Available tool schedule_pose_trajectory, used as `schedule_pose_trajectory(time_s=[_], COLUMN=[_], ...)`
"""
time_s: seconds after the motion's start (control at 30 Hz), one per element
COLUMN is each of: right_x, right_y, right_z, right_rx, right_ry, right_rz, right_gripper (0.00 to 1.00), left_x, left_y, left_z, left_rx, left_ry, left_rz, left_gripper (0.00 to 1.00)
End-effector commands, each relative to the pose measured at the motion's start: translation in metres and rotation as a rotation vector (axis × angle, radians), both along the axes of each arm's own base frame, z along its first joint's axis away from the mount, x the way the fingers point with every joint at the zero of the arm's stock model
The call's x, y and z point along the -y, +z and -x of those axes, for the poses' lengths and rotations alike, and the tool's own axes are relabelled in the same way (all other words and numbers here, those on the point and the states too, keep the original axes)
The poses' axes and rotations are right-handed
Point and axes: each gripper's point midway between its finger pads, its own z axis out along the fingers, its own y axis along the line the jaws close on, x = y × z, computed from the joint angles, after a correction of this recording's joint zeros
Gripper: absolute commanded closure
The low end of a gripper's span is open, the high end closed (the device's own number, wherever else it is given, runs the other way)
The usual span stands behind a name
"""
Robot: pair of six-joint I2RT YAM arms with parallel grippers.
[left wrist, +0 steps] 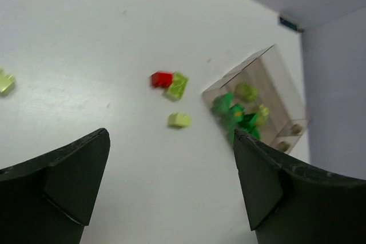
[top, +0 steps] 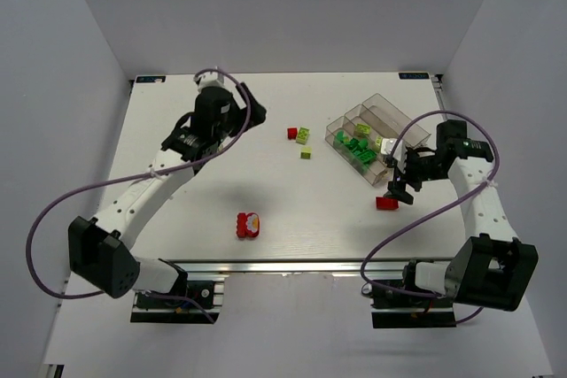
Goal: Sort the legos into containers by color
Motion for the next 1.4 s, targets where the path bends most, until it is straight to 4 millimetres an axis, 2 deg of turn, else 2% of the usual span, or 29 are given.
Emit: schedule_pose_trajectory(time_s=[0.0, 0.03, 0.07, 0.1, 0.13, 0.17, 0.2, 0.23, 0.27, 0.33, 0.37, 0.4, 0.47, 0.5, 0.57, 0.6, 0.67, 0.7, 0.77, 0.83, 0.87, 0.93, 0.97, 1.03, 1.13, 1.37], right_x=[-0.001, -0.011, -0.018, -0.023, -0.051, -0.065, -0.076, -0.106, -0.122, -0.148, -0.167, -0.171, -0.186, -0.188, -0.201, -0.209, -0.217, -0.223, -0.225, -0.229, -0.224, -0.223, -0.221, -0.221, -0.218, -0.219], right_y=[0.001, -0.001, 0.005, 0.002, 0.0, 0.009, 0.004, 0.006, 0.009, 0.009, 0.016, 0.004, 0.002, -0.003, -0.011, -0.015, -0.029, -0.024, -0.036, -0.037, -0.048, -0.054, -0.063, -0.067, -0.083, -0.103], right_z=[0.003, 0.004, -0.018, -0.029, -0.027, -0.045, -0.048, -0.042, -0.043, -0.06, -0.065, -0.081, -0.093, -0.113, -0.118, -0.128, -0.133, -0.139, -0.145, -0.151, -0.155, -0.16, -0.161, -0.165, -0.171, -0.172], right_rx=[0.111, 0.055, 0.107, 0.095, 0.004, 0.059, 0.034, 0.023, -0.035, -0.049, -0.113, -0.132, -0.19, -0.208, -0.27, -0.314, -0.372, -0.394, -0.422, -0.44, -0.43, -0.429, -0.429, -0.416, -0.406, -0.416], right_ry=[0.12, 0.078, 0.037, -0.026, -0.113, -0.147, -0.168, -0.132, -0.21, -0.283, -0.386, -0.474, -0.552, -0.691, -0.746, -0.813, -0.851, -0.886, -0.934, -0.974, -1.012, -1.044, -1.06, -1.074, -1.103, -1.112], right_rz=[0.059, 0.032, 0.021, 0.05, 0.012, -0.009, 0.0, -0.015, -0.061, -0.106, -0.178, -0.162, -0.187, -0.193, -0.179, -0.194, -0.189, -0.223, -0.216, -0.234, -0.207, -0.2, -0.18, -0.171, -0.143, -0.122], right_gripper=[0.11, 0.1, 0.11, 0.15, 0.17, 0.19, 0.22, 0.25, 0.26, 0.27, 0.31, 0.32, 0.31, 0.3, 0.27, 0.26, 0.26, 0.25, 0.24, 0.24, 0.24, 0.26, 0.26, 0.27, 0.28, 0.3], left_x=[-0.037, -0.046, -0.053, -0.063, -0.071, -0.077, -0.085, -0.09, -0.096, -0.11, -0.114, -0.118, -0.127, -0.13, -0.133, -0.136, -0.138, -0.14, -0.142, -0.143, -0.142, -0.14, -0.14, -0.141, -0.143, -0.147], left_y=[-0.073, -0.085, -0.092, -0.103, -0.11, -0.114, -0.118, -0.118, -0.115, -0.112, -0.108, -0.107, -0.107, -0.107, -0.107, -0.107, -0.106, -0.105, -0.103, -0.102, -0.102, -0.103, -0.104, -0.104, -0.103, -0.104], left_z=[0.033, 0.043, 0.049, 0.058, 0.066, 0.071, 0.077, 0.08, 0.086, 0.093, 0.098, 0.1, 0.107, 0.113, 0.117, 0.121, 0.124, 0.127, 0.129, 0.132, 0.133, 0.135, 0.137, 0.139, 0.143, 0.151], left_rx=[-0.188, -0.219, -0.246, -0.291, -0.313, -0.331, -0.351, -0.352, -0.342, -0.338, -0.326, -0.324, -0.333, -0.338, -0.342, -0.343, -0.342, -0.339, -0.337, -0.335, -0.338, -0.337, -0.342, -0.346, -0.344, -0.346], left_ry=[0.04, 0.057, 0.088, 0.111, 0.134, 0.156, 0.179, 0.195, 0.212, 0.258, 0.272, 0.283, 0.315, 0.322, 0.345, 0.353, 0.376, 0.383, 0.405, 0.416, 0.414, 0.413, 0.412, 0.417, 0.428, 0.446], left_rz=[-0.166, -0.177, -0.182, -0.203, -0.21, -0.207, -0.219, -0.218, -0.208, -0.211, -0.202, -0.202, -0.203, -0.205, -0.192, -0.187, -0.17, -0.163, -0.144, -0.123, -0.114, -0.094, -0.09, -0.085, -0.079, -0.06], left_gripper=[0.02, 0.02, 0.02, 0.02, 0.02, 0.02, 0.02, 0.02, 0.02, 0.02, 0.02, 0.02, 0.02, 0.02, 0.02, 0.02, 0.02, 0.02, 0.02, 0.02, 0.02, 0.02, 0.02, 0.02, 0.02, 0.02])
